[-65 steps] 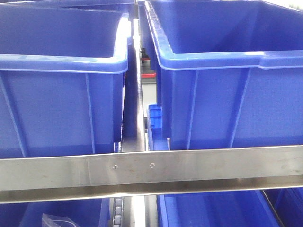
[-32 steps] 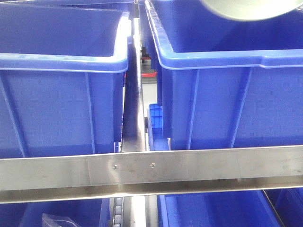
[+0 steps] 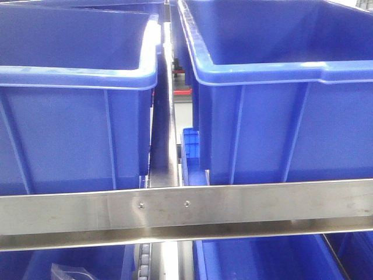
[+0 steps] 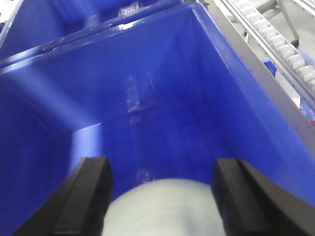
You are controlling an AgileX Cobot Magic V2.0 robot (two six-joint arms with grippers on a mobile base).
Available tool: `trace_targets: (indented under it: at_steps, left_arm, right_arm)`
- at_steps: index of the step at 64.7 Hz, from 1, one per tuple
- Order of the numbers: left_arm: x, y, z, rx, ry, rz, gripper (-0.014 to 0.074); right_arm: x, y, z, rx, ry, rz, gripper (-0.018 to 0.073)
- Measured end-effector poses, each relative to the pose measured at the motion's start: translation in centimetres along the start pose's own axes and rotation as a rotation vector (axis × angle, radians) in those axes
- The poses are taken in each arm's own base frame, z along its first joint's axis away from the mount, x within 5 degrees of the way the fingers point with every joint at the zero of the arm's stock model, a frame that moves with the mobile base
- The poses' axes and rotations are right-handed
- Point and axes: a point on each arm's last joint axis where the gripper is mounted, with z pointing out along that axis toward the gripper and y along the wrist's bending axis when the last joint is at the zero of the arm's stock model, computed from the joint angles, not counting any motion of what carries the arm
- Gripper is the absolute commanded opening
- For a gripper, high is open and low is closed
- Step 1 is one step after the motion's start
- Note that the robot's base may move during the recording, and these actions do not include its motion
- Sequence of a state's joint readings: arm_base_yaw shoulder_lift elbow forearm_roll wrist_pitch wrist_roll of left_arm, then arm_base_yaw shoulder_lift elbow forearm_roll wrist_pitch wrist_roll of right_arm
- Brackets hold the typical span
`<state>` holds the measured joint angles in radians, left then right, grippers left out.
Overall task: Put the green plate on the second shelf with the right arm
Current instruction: 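Open the right gripper to release the plate and withdraw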
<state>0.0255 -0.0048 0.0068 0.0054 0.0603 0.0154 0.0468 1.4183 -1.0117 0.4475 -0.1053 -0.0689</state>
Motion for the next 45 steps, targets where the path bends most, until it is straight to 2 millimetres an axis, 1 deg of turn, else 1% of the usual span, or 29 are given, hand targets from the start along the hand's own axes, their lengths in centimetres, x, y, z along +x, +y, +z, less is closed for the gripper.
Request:
trace_targets:
  at_steps: [4, 10, 12, 16, 18, 23, 25, 28, 29, 30, 32, 34, 39, 45]
  left_arm:
    - [0.0, 0.0, 0.0, 0.000, 0.000, 0.000, 0.0130]
    - [0.0, 0.0, 0.0, 0.000, 0.000, 0.000, 0.0130]
    - [0.0, 0.0, 0.0, 0.000, 0.000, 0.000, 0.0130]
    - [0.0, 0.0, 0.0, 0.000, 0.000, 0.000, 0.0130]
    - [0.0, 0.0, 0.0, 0.000, 0.000, 0.000, 0.0130]
    - [0.0, 0.0, 0.0, 0.000, 0.000, 0.000, 0.0130]
    - [0.0, 0.0, 0.0, 0.000, 0.000, 0.000, 0.0130]
    - [0.0, 0.0, 0.0, 0.000, 0.000, 0.000, 0.0130]
    - [0.0, 0.0, 0.0, 0.000, 0.000, 0.000, 0.0130]
    - [0.0, 0.0, 0.0, 0.000, 0.000, 0.000, 0.0130]
    - [0.0, 0.0, 0.0, 0.000, 0.000, 0.000, 0.0130]
    - [0.0, 0.0, 0.0, 0.000, 0.000, 0.000, 0.0130]
    - [0.0, 0.0, 0.0, 0.000, 0.000, 0.000, 0.0130]
    - [0.0, 0.0, 0.0, 0.000, 0.000, 0.000, 0.0130]
  right_arm:
    - [0.1, 0.0, 0.0, 0.000, 0.009, 0.002, 0.0560]
    - [-0.1, 0.2, -0.5, -0.010, 0.026, -0.006, 0.0558]
    - [-0.3, 0.3, -1.0, -0.017, 0.029, -0.013, 0.0549]
    - [-1.0, 0.7, -2.2, -0.036, 0.025, -0.044, 0.0498]
    - [-1.4, 0.9, -2.8, -0.044, 0.020, -0.063, 0.0459]
    - [-2.5, 1.4, -4.8, -0.071, 0.002, -0.098, 0.0310]
    - [-2.9, 1.6, -5.8, -0.084, -0.004, -0.106, 0.0234]
    - [-3.5, 2.0, -7.2, -0.103, -0.008, -0.118, 0.0073]
    - [-3.7, 2.1, -7.7, -0.108, -0.008, -0.122, 0.0036]
    - [-3.8, 2.1, -8.1, -0.113, -0.007, -0.129, 0.0032]
    - [-4.0, 2.3, -9.0, -0.124, -0.004, -0.135, 0.0064]
    - [-4.2, 2.5, -10.0, -0.137, 0.003, -0.140, 0.0076]
    - [-4.5, 2.8, -12.5, -0.165, 0.026, -0.162, 0.0048]
    - [-4.7, 3.0, -15.1, -0.189, 0.047, -0.195, 0.0048]
